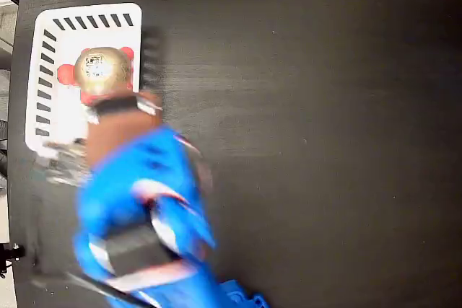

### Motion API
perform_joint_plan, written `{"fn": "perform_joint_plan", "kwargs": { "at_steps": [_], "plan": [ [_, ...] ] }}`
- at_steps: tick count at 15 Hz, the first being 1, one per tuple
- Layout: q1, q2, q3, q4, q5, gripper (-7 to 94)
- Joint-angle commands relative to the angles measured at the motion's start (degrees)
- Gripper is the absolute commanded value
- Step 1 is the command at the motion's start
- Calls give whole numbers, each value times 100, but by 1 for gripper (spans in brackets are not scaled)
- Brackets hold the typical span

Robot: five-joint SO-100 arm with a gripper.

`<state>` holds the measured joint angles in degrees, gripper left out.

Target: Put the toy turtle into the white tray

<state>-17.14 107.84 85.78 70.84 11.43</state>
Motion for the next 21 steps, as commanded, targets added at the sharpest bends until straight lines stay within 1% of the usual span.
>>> {"fn": "perform_joint_plan", "kwargs": {
  "at_steps": [1,4,6,7,9,11,14,18,21],
  "plan": [
    [545,1336,1292,-536,44,0],
    [914,3006,3604,-1239,-141,0],
    [976,4465,5273,-1635,-360,0],
    [914,5203,5897,-1556,-413,0],
    [835,6398,6601,-967,-387,0],
    [940,7137,7058,-598,-404,0],
    [1081,7673,7479,-237,-404,-1],
    [1222,8227,8060,35,-290,-1],
    [1327,8499,8086,527,-220,-1]
  ]
}}
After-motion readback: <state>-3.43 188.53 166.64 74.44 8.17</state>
